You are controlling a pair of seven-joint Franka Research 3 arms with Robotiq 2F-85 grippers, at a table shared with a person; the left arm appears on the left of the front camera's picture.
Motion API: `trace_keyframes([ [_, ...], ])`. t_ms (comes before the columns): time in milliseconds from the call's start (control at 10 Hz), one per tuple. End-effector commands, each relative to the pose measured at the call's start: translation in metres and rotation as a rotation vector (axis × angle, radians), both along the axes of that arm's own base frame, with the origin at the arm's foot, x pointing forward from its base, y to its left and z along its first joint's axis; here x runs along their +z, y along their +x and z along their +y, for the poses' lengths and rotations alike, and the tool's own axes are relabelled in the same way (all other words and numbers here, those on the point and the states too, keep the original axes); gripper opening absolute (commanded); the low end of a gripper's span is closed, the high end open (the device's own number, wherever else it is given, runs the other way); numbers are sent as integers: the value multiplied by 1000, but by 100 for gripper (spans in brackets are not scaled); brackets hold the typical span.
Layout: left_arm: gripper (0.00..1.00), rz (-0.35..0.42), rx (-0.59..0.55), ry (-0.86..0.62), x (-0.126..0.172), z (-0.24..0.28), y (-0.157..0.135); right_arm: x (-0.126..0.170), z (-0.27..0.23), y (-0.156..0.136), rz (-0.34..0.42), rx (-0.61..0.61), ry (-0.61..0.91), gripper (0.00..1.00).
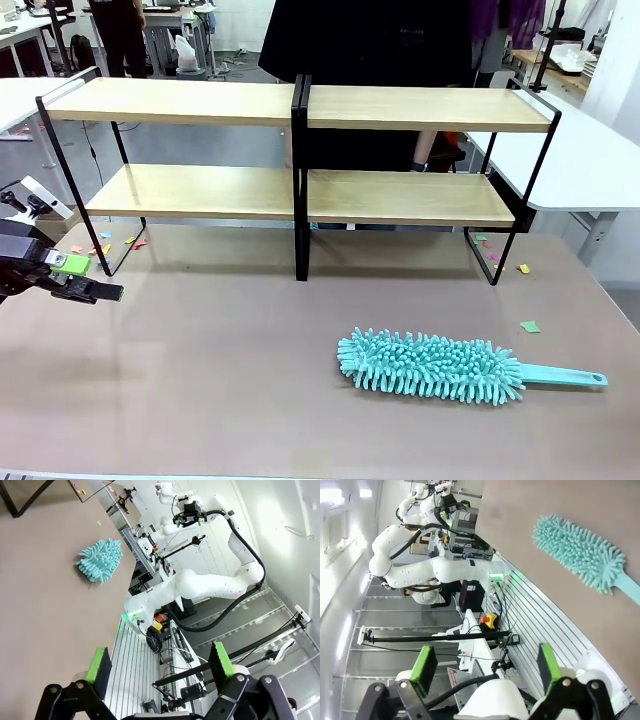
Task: Clean the shelves.
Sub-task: Place the Duster on the table.
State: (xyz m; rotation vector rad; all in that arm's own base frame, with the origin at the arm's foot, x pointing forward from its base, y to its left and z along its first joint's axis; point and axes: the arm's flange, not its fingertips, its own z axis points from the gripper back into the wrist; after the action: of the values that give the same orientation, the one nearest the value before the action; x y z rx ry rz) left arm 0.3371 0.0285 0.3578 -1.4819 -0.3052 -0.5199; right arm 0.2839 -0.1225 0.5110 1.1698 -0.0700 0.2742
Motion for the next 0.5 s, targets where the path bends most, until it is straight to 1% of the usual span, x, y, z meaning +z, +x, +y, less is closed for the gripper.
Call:
trace_keyframes([
  [0, 100, -28, -6, -22, 0, -1, -3, 2, 1, 3, -25, -6, 5, 100],
  [400, 100, -28, -6, -22, 0, -1, -3, 2, 1, 3, -25, -6, 5, 100],
])
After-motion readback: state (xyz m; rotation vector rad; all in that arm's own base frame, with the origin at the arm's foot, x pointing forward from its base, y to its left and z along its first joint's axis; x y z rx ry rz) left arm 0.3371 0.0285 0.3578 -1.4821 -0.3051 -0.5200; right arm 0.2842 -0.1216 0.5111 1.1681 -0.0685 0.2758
